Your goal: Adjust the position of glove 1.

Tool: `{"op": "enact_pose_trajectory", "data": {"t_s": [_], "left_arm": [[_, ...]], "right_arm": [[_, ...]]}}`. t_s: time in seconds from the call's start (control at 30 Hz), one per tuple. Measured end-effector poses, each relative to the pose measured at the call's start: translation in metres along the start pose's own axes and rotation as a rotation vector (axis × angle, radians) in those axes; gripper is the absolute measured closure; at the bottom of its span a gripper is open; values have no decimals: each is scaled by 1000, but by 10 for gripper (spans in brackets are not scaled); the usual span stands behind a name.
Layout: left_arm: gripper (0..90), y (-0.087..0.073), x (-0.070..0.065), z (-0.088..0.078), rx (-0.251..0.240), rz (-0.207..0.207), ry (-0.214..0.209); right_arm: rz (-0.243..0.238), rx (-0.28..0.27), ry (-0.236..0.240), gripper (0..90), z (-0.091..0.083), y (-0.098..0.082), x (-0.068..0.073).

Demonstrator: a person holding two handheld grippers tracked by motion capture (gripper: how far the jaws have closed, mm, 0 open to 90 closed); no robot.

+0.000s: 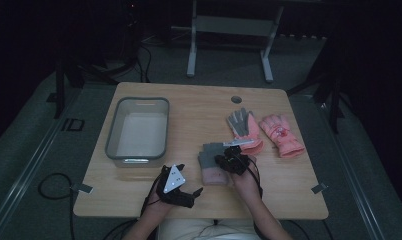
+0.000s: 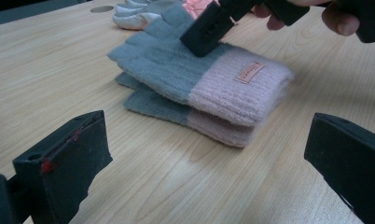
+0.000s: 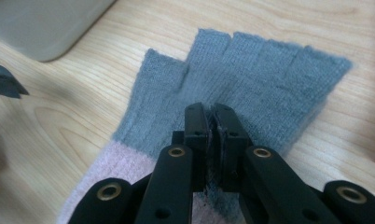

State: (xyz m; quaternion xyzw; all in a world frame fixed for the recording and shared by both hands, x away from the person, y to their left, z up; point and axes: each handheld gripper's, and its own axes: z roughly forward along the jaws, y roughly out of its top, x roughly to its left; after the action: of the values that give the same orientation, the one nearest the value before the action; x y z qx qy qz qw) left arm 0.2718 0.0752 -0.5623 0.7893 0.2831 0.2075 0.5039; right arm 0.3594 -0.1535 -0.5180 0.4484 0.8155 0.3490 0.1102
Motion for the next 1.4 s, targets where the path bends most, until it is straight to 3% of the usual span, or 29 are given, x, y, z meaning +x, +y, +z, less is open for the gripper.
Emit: {"op": "enact_pose_trajectory", "data": {"t_s": [0.53,0.67,0.77,0.9,0.93,0.97,1.1,1.2,1.23,1.27,1.3,1.33,1.4], "left_arm": [[0,0,-2,1,9,13,0],[0,1,-2,1,20,6,29],[0,-1,-2,-2,-36,15,-10],[0,0,-3,-1,-36,38,-16],[0,0,-3,-1,-36,38,-16],[64,3,-7,0,-15,70,27],[100,20,-16,0,9,45,47],[101,28,-20,6,23,62,-36],[102,30,-21,14,40,89,-114],[109,30,-21,14,40,89,-114],[112,31,-22,23,59,141,-141],[112,30,-23,27,73,164,-131],[112,31,-22,32,91,176,-143]], "right_arm": [[-35,47,24,840,12,2,-4],[-42,54,32,772,16,0,-6],[-21,51,41,727,15,-1,-8],[-42,22,31,703,5,3,-10],[-39,15,30,703,3,4,-12],[-36,-1,22,685,-4,10,-22],[-39,-28,2,647,-16,22,-40],[-44,-30,-3,616,-19,31,-47],[-42,-28,-7,611,-18,34,-48],[-42,-28,-7,611,-18,34,-48],[-29,-13,-17,611,-13,38,-51],[-20,2,-24,610,-9,39,-52],[-6,12,-22,602,-4,40,-53]]}}
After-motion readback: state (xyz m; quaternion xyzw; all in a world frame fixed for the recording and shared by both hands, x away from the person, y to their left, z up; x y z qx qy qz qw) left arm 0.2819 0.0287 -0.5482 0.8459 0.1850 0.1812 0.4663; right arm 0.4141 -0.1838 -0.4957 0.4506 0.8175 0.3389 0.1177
